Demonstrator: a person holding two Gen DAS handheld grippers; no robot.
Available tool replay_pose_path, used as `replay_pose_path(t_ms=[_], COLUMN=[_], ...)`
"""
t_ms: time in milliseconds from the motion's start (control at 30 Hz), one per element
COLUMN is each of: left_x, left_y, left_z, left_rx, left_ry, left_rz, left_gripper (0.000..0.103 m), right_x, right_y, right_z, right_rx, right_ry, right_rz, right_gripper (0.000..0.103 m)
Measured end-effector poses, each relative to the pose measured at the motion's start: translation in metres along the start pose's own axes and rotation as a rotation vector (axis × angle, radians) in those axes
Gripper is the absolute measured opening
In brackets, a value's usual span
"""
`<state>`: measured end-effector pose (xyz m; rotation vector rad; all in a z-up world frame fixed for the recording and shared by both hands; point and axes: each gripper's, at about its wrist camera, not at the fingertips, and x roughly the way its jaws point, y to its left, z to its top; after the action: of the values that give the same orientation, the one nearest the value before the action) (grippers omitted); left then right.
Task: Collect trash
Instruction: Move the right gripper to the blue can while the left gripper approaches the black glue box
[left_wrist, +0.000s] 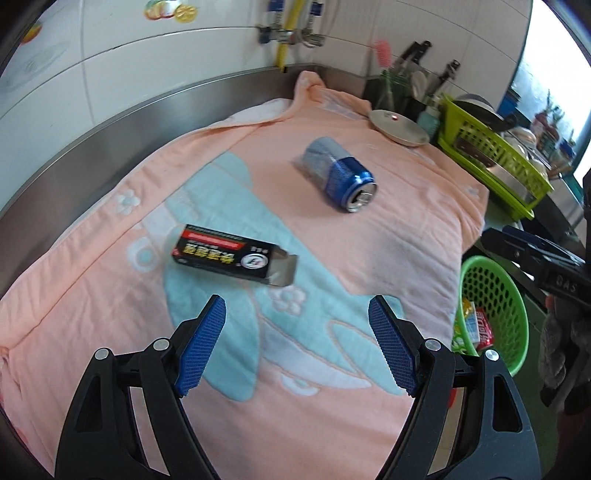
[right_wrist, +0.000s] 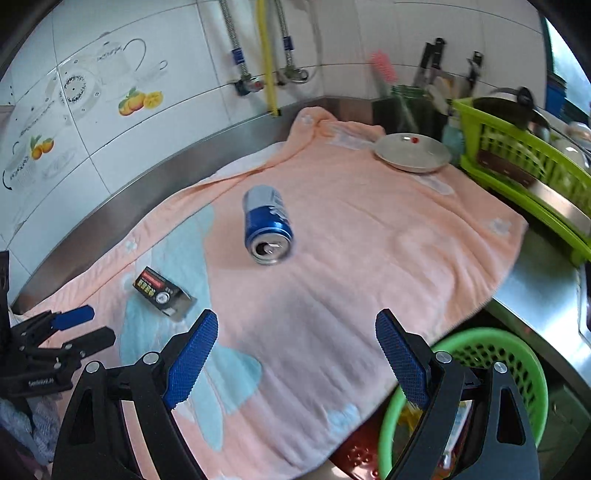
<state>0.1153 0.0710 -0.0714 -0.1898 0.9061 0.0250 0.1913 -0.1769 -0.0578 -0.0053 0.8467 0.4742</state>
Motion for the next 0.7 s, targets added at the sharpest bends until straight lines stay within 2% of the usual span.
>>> replay_pose_path(t_ms=[367,700], left_x=[0.015,0.034], left_y=[0.055,0.088], left_z=[0.006,0.010], left_rx=[-0.125,-0.238], left_ry=[0.028,0.072], left_rz=[0.048,0.051], left_gripper=[0.079,0.079], right_x=[0.081,0.156], right_y=[0.034,0.053], right_z=[0.055,0.084], right_rx=[-0.093,-0.169], right_ry=[0.066,0.145], right_rz=[0.006,-0.031], right_gripper=[0.084,0.084])
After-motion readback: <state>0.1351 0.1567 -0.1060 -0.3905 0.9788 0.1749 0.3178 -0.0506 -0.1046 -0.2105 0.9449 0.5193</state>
